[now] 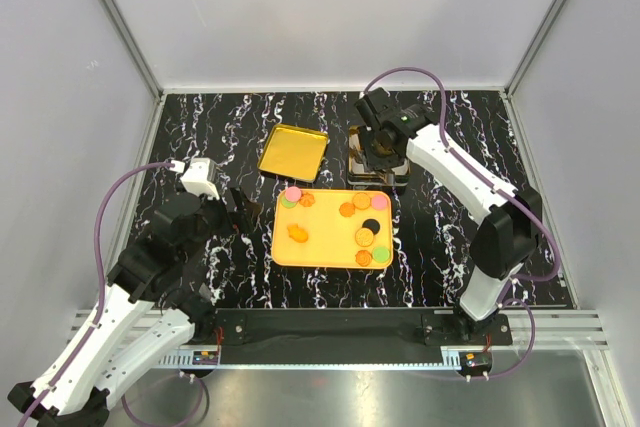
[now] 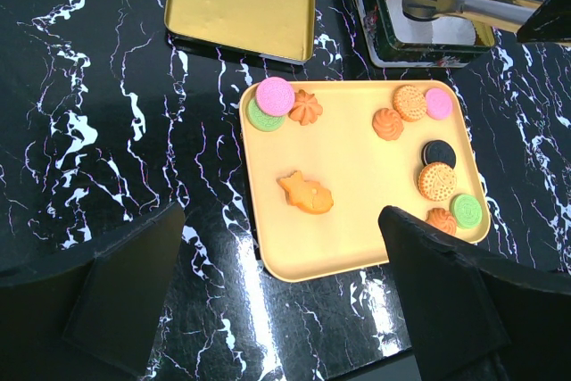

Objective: Pack the cookies

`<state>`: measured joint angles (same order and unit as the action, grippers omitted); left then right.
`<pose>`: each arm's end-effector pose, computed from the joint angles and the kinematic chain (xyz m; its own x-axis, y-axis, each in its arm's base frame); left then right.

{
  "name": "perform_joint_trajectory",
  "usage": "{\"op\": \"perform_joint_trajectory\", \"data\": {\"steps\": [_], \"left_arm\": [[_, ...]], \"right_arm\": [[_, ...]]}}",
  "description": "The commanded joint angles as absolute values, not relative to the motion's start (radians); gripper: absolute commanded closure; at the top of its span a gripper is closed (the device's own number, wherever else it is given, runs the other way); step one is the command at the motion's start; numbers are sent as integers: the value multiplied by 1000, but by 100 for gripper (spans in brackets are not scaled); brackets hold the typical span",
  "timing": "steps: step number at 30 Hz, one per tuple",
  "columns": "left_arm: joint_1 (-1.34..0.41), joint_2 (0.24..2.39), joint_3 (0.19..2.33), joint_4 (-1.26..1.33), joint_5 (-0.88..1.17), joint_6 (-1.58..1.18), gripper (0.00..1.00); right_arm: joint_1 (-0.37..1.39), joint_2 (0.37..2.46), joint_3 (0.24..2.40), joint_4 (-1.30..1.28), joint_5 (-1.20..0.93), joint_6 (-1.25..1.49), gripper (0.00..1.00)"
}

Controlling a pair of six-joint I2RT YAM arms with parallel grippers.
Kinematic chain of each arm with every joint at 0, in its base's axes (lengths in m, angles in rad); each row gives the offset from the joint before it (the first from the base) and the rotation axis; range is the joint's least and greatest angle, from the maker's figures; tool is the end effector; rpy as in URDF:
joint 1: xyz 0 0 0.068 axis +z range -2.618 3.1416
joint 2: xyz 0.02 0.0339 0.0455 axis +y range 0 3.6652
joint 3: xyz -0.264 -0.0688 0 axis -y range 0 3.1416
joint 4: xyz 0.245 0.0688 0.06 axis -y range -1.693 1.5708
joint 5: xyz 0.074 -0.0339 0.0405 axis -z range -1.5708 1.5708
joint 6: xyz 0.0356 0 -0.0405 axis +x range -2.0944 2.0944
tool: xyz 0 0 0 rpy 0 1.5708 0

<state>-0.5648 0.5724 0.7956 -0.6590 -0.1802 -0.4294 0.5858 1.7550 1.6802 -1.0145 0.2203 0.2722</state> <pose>0.1069 -0.0602 0.3232 -0.4863 -0.1767 -0.8557 0.2055 0.9287 -0.3086 0.3105 0.1967 0.3182 -0.8337 -0.2383 -0.4981 -0.2399 0.9688 -0.0620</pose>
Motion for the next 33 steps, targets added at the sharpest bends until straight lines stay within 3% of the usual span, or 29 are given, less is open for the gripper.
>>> {"op": "perform_joint_trajectory", "data": {"steps": [1, 20, 26, 33], "left_arm": [[-569, 566, 793, -620, -167, -420, 1], [-569, 569, 793, -620, -166, -419, 1], [-569, 569, 793, -621, -169, -419, 1], [-569, 568, 795, -620, -167, -419, 1]], "right_arm": [[575, 1749, 1683, -946, 248, 259, 51], [563, 1766, 1638, -937, 249, 253, 48], [561, 1753, 1641, -943, 235, 253, 41], [563, 1691, 1663, -986, 201, 253, 44]]}}
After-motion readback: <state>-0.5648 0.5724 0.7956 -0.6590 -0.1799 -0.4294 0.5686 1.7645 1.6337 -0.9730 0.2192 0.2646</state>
